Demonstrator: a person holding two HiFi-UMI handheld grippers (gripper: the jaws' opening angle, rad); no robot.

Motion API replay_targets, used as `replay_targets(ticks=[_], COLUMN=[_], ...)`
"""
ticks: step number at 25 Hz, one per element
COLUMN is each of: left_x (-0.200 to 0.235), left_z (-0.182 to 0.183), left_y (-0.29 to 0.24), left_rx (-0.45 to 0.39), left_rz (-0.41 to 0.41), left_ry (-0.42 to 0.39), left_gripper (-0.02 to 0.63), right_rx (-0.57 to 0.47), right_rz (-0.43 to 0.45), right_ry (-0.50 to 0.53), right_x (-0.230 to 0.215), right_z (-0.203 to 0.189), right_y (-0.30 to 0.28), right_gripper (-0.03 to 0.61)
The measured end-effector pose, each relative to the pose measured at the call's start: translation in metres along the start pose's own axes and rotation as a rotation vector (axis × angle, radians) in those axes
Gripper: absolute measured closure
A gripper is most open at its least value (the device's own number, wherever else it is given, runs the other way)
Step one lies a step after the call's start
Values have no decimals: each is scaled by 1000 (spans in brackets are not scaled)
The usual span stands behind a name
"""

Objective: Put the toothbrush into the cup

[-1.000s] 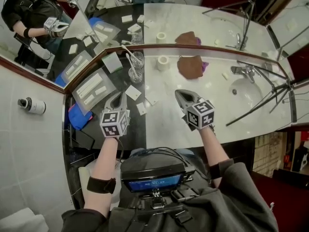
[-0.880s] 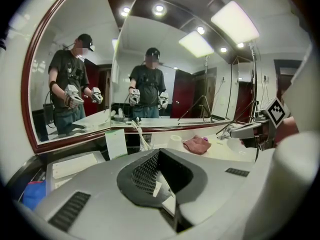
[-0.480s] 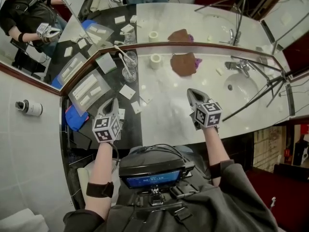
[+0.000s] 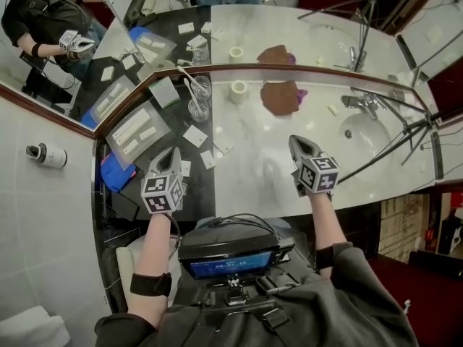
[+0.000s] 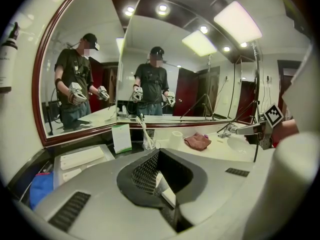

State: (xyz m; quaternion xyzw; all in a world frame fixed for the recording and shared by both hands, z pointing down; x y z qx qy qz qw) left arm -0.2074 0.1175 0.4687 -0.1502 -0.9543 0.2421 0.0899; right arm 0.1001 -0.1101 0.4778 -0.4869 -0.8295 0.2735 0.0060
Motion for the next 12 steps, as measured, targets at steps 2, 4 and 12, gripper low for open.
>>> replay_targets(ticks=[2, 4, 12], left_x=[1, 2, 7], left_z=[-1, -2, -14], left_y=[2, 4, 13], left_rx=[0, 2, 15], left_rz=[0, 2, 12], left_ry=[1, 4, 35], left_gripper=[612, 612, 612], right_rx=[1, 4, 7], right_rz=[4, 10, 27], right_ry=[1, 1, 2], right_x=[1, 2, 7], right_z=[0, -1, -5], right_y=[0, 0, -1], right_gripper=[568, 568, 568])
Point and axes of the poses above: the fingertips, and each gripper's own axes: y backward along the fingers, x to its left, z out of its top, the point moved 3 cm from there along y, backward along the fingers, and after that the axes turned 3 degrees about z, right-handed, at the moved point
